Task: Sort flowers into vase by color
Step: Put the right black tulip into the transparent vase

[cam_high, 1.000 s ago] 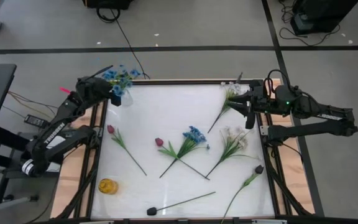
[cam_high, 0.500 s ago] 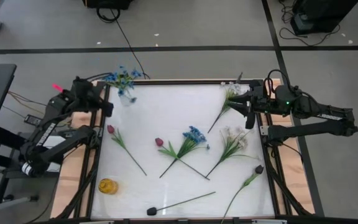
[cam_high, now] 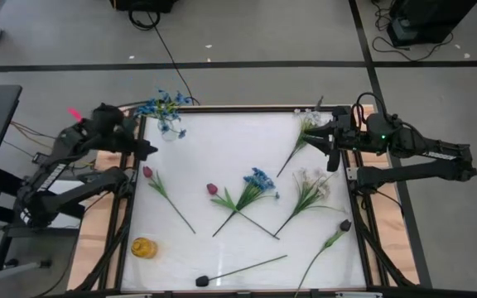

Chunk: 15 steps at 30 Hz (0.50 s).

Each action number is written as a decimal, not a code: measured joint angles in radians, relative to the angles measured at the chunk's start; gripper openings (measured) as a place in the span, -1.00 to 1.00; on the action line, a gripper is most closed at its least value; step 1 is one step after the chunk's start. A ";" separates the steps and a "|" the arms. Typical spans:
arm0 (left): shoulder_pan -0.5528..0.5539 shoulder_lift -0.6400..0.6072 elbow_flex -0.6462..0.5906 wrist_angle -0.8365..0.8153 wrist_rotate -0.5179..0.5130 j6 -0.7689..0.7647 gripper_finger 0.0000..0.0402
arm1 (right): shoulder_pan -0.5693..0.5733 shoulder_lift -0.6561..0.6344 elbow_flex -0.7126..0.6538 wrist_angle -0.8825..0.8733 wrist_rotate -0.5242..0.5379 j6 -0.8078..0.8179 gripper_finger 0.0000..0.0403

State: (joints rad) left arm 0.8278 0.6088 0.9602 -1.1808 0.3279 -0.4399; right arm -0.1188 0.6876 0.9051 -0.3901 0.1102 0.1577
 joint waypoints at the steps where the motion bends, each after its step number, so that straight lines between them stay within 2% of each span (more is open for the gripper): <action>1: -0.012 0.004 0.037 -0.002 0.000 -0.006 0.19 | 0.000 0.000 0.000 0.000 0.000 0.000 -0.41; 8: -0.105 0.074 0.258 0.007 -0.008 0.006 0.07 | 0.000 0.000 0.000 0.000 0.000 0.000 -0.41; 11: -0.173 0.111 0.272 0.041 0.021 0.007 0.03 | 0.000 0.000 0.000 0.000 0.000 0.000 -0.41; 15: -0.283 0.180 0.260 0.234 0.111 0.051 -0.06 | 0.000 0.000 0.000 0.000 0.000 0.000 -0.41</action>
State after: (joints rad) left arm 0.5451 0.7885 1.2198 -0.9467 0.4385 -0.3885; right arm -0.1188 0.6878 0.9051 -0.3901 0.1104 0.1579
